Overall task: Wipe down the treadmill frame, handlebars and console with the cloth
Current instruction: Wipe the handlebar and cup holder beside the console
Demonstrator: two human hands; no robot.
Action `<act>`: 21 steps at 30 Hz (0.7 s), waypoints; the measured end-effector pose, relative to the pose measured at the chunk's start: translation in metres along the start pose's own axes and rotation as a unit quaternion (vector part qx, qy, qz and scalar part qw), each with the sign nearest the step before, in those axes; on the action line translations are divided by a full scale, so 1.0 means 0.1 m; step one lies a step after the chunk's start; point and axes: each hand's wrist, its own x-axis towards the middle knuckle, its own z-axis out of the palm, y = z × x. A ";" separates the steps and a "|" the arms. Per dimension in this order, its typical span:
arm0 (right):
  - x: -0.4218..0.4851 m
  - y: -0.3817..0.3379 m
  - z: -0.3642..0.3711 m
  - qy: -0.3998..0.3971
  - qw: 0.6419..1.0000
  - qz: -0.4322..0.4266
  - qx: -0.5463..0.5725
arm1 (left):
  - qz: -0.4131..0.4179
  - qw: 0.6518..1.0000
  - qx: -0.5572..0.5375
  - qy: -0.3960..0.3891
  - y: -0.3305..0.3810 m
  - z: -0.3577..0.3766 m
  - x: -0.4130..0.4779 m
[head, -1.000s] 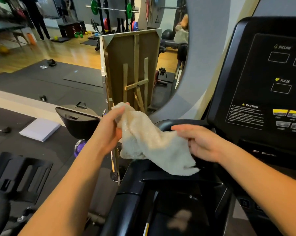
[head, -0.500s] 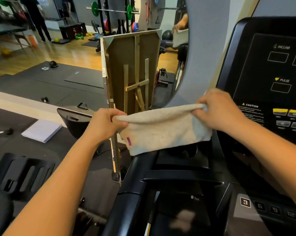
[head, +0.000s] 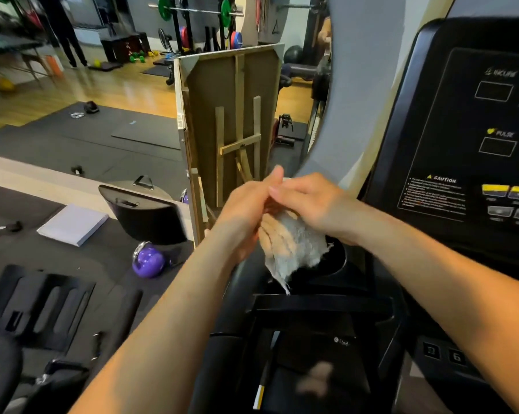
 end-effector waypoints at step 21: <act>-0.09 0.20 -0.44 -0.018 0.949 0.005 -0.315 | 0.139 0.969 0.172 -0.114 -0.28 -0.11 0.07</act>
